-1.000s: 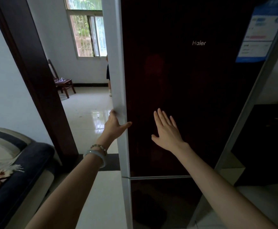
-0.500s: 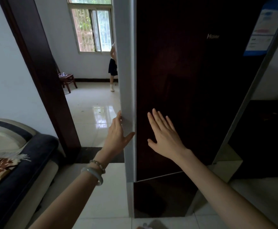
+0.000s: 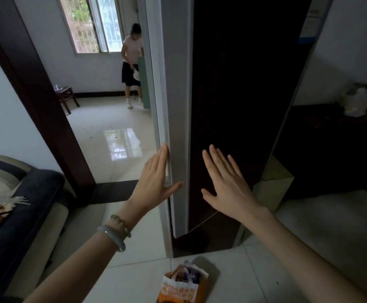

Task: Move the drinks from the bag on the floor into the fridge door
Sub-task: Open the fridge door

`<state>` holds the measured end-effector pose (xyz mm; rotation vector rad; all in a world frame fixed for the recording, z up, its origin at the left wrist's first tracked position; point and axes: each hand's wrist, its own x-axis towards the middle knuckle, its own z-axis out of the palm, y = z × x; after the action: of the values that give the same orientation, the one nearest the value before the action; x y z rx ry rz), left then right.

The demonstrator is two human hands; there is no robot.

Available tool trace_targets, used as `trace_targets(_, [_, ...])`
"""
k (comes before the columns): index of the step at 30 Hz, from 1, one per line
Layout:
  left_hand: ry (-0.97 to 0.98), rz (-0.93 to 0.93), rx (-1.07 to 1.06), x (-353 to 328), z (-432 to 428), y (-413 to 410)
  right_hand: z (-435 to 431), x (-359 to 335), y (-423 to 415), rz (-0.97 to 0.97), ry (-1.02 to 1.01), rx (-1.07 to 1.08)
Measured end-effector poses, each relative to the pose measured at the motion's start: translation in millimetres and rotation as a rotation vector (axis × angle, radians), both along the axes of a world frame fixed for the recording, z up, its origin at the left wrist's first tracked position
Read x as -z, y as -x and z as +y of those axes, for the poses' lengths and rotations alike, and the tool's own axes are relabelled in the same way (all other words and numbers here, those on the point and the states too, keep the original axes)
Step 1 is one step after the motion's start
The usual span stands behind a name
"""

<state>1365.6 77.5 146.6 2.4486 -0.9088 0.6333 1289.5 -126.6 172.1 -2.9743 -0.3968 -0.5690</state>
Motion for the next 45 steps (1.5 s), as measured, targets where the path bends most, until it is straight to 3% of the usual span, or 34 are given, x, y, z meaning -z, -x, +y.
trace_targets(16, [0.061, -0.002, 0.207, 3, -81, 122, -62, -7, 156, 0.009, -0.025, 0.136])
trace_targets(28, [-0.132, -0.175, 0.457, -12, -179, 184, -117, -14, 235, 0.002, -0.007, 0.277])
trace_targets(33, [-0.083, -0.212, 0.522, -8, -207, 187, -148, -10, 249, -0.05, 0.049, 0.399])
trace_targets(41, [-0.021, -0.222, 0.422, -9, -253, 148, -207, 3, 251, -0.049, 0.063, 0.636])
trace_targets(45, [-0.021, -0.28, 0.504, -9, -292, 127, -237, 4, 249, -0.044, 0.057, 0.74])
